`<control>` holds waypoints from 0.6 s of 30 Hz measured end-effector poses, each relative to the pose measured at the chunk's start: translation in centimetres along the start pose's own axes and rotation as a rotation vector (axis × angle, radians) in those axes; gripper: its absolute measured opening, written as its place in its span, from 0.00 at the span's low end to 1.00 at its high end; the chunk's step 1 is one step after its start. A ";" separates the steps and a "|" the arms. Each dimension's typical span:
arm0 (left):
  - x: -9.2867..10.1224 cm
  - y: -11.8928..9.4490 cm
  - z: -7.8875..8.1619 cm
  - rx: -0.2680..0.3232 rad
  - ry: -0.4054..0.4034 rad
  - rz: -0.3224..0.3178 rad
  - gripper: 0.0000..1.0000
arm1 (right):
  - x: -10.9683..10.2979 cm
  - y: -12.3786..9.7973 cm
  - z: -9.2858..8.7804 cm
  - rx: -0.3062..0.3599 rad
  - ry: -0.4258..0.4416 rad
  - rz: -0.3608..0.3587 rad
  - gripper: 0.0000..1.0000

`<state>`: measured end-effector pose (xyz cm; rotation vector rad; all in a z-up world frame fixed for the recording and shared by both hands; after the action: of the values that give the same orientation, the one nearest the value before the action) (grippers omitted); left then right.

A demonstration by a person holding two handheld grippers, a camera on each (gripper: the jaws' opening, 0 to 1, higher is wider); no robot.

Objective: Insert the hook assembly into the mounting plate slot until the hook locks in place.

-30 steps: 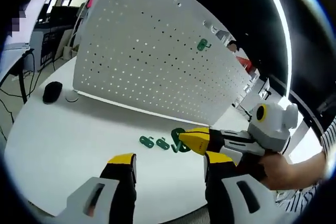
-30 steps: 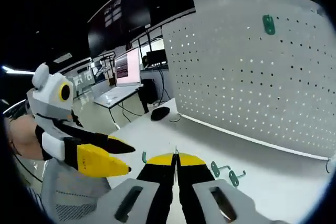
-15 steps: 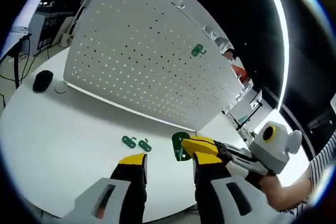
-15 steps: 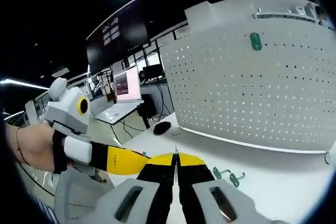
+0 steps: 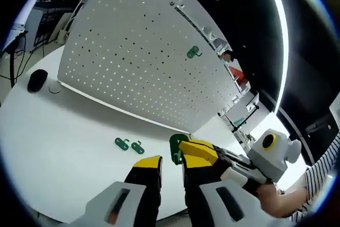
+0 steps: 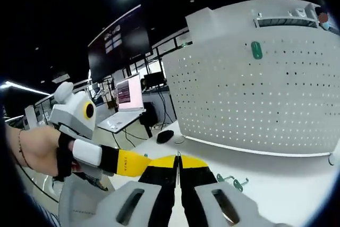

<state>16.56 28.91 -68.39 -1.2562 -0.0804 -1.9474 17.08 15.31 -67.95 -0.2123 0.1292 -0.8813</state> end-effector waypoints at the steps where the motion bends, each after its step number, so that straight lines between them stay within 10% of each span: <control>1: 0.1 0.0 0.0 0.002 -0.003 -0.005 0.15 | 0.0 0.0 0.0 0.001 -0.002 0.001 0.00; 18: 0.3 -0.2 0.1 0.006 -0.052 -0.040 0.08 | -0.5 -0.2 0.3 0.029 -0.018 0.002 0.00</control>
<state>16.49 28.91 -68.06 -1.3105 -0.1380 -1.9474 16.66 15.57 -67.60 -0.1934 0.0995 -0.8784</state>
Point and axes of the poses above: the point that each gripper's makers call its tool centre point, and the gripper's own axes: y roughly forward along the fingers, x roughly to its right, z roughly out of its top, the point moved 9 cm from there along -y, roughly backward along the fingers, and after that the axes turned 12 degrees about -y, right-handed, at the moved point
